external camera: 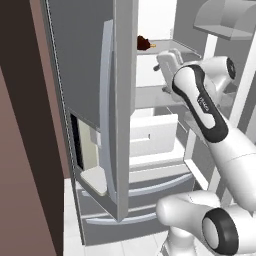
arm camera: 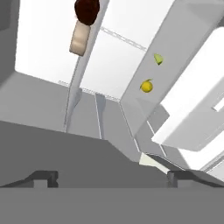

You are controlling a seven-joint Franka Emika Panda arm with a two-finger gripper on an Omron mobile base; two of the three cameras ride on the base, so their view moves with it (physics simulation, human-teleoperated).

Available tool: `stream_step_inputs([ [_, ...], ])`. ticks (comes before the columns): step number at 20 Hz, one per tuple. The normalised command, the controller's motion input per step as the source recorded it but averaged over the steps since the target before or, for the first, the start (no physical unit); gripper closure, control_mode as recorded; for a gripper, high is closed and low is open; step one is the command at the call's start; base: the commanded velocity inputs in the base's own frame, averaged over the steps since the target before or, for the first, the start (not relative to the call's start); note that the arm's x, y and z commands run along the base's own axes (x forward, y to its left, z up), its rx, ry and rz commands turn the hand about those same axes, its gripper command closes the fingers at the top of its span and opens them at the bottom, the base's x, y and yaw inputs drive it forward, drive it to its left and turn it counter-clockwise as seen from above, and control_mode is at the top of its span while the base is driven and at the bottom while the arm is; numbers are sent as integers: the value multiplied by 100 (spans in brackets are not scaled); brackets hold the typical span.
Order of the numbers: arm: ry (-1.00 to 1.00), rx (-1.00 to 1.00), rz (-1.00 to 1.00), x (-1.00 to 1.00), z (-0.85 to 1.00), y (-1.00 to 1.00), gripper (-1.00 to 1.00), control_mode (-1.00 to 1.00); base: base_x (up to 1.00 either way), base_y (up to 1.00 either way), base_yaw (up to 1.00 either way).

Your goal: Gather the lemon wedge and lemon from the fridge and place them on a tray on the dining counter. Then gather the steaks from the fridge and place them on the other tray.

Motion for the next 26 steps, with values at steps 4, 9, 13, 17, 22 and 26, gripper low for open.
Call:
stream_step_inputs([
  [4, 2, 9, 13, 54, -12, 45, -100, -100, 0, 0, 0],
  [9, 0, 6, 10, 44, -4, 43, -100, -100, 0, 0, 0],
  [13, 0, 4, 11, 31, -1, 41, -100, -100, 0, 0, 0],
  [17, 0, 1, 15, -1, 0, 34, -100, -100, 0, 0, 0],
  [22, -1, 1, 21, -35, 0, 26, -100, -100, 0, 0, 0],
  [26, -3, 0, 22, -47, 0, 29, -100, -100, 0, 0, 0],
])
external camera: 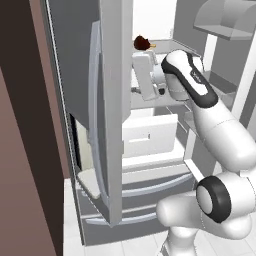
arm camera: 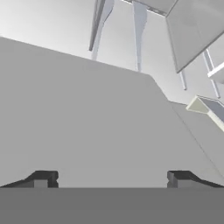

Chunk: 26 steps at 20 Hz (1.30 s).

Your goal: Gather the lemon wedge and lemon from the fridge and place them on a tray on the dining counter. Then gather the steaks from the fridge and place them on the other tray.

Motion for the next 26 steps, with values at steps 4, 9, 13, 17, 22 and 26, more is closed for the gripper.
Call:
stream_step_inputs([
  [4, -1, 0, 22, -34, 0, 43, -100, -100, 0, 0, 0],
  [9, 0, 0, 19, -14, 0, 67, -100, -100, 0, 0, 0],
  [13, 0, 0, 15, -10, -1, 75, -100, -100, 0, 0, 0],
  [17, -2, -1, 12, -16, -1, 76, -100, -100, 0, 0, 0],
  [22, -4, -4, 9, -24, 0, 68, -100, -100, 0, 0, 0],
  [26, -12, -13, 5, -36, 0, 33, -100, -100, 0, 0, 0],
])
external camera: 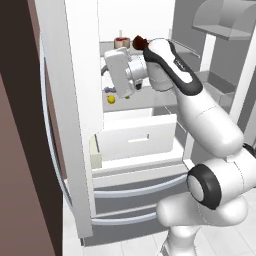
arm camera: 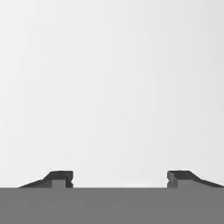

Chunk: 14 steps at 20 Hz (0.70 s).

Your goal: Gather the lemon wedge and lemon from the fridge and place them on a tray on the dining counter. Then gather the steaks from the fridge and place them on the other tray.

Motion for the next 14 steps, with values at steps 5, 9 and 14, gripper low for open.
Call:
stream_step_inputs([
  [5, -21, -15, 2, -55, 0, -14, -100, -100, 0, 0, 0],
  [9, -25, -16, 0, -74, 0, -43, -100, -100, 0, 0, 0],
  [14, -24, -13, 0, -86, -2, -58, -100, -100, 0, 0, 0],
])
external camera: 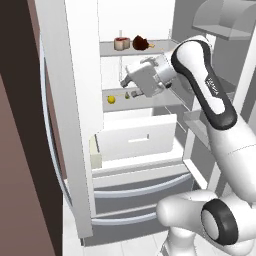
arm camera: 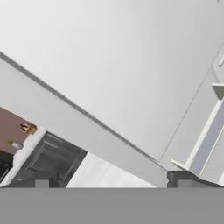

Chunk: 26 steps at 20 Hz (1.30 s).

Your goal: Gather the lemon wedge and lemon from the fridge and place them on a tray on the dining counter. Then gather the steaks from the fridge and place them on the other tray.

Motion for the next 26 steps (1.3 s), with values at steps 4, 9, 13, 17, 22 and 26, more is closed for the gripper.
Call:
stream_step_inputs([
  [4, -15, -15, -4, -74, -17, -48, -100, -100, 0, 0, 0],
  [9, -6, -23, -8, -53, -15, -39, -100, -100, 0, 0, 0],
  [13, -2, -24, -6, -38, -10, -44, -100, -100, 0, 0, 0],
  [17, 0, -17, -8, -35, -17, -46, -100, -100, 0, 0, 0],
  [22, 1, -14, -13, -34, -38, -34, -100, -100, 0, 0, 0],
  [26, 11, -11, -14, -4, -53, -15, -100, -100, 0, 0, 0],
])
